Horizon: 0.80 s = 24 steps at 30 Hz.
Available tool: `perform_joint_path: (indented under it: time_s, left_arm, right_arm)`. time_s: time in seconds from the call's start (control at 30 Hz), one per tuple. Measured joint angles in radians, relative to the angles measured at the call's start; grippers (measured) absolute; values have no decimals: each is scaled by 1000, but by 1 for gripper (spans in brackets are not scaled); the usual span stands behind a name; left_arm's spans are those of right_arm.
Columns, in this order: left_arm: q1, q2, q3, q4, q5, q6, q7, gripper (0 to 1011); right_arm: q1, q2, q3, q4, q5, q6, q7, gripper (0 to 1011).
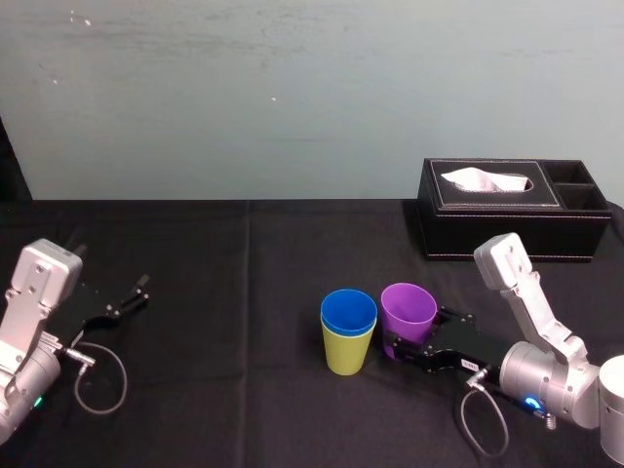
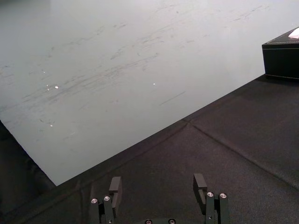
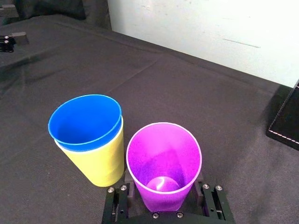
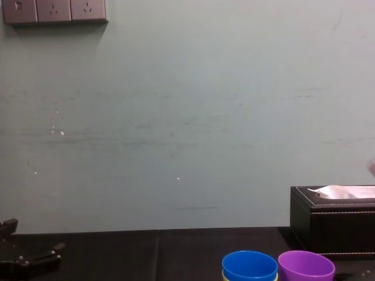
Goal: Stack the three plastic cups sequentially using one hand.
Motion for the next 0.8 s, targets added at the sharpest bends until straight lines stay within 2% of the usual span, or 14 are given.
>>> perform_joint_path:
  time_s: [0.3,0.57,0.8]
  left_arm:
    - [0,0,0,0,0,0,0,1000]
    - [0,0,0,0,0,0,0,1000]
    - [0,0,0,0,0,0,0,1000]
  right_arm:
    - [-2,2,4,-9,2,5,0,712]
    - [8,16,29,-62,40,65,2,712]
    - [31,32,35,-115,65,109,7,712]
